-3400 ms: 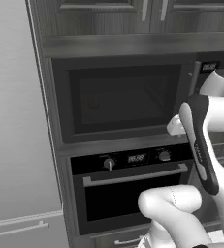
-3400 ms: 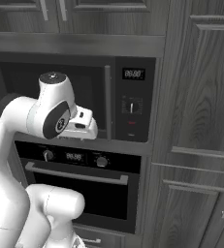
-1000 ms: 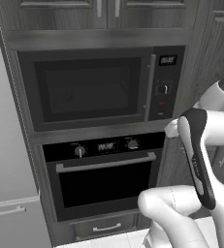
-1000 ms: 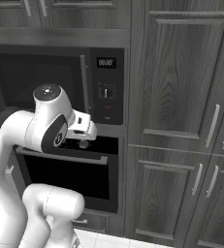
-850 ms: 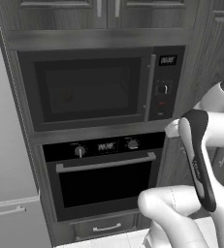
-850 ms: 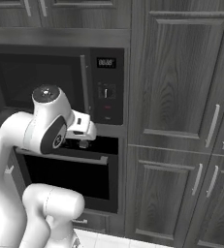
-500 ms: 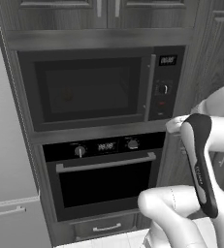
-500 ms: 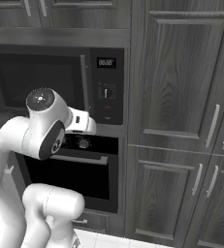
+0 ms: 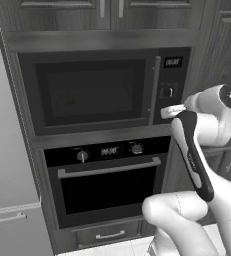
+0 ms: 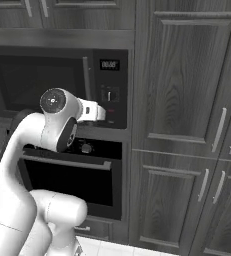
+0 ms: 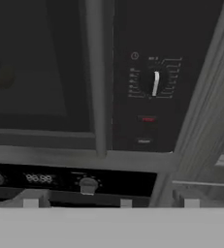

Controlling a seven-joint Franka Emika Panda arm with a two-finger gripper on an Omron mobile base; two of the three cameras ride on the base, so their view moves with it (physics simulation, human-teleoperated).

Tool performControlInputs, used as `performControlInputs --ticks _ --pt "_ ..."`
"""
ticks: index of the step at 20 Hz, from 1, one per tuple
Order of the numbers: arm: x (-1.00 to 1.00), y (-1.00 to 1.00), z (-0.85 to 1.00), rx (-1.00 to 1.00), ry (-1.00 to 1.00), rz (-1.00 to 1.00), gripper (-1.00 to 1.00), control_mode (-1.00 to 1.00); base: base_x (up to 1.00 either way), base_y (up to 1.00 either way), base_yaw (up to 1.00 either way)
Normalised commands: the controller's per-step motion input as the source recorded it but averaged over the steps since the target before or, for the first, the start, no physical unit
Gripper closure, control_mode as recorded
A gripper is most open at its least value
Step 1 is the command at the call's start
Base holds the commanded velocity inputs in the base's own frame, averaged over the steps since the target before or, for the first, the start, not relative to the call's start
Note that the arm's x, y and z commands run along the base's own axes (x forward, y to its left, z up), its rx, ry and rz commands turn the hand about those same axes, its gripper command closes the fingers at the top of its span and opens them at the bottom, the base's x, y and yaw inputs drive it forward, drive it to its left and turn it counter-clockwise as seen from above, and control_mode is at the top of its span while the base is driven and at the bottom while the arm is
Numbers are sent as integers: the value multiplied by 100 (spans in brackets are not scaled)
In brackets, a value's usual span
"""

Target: Open the microwave door.

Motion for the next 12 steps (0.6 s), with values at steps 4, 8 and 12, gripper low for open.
performControlInputs --ticks 4,8,12 --pt "74 0 61 0 0 0 -100 -100 0 0 0" --pt "56 0 32 0 2 0 -100 -100 0 0 0" --pt "36 3 -20 0 -10 0 -100 -100 0 0 0"
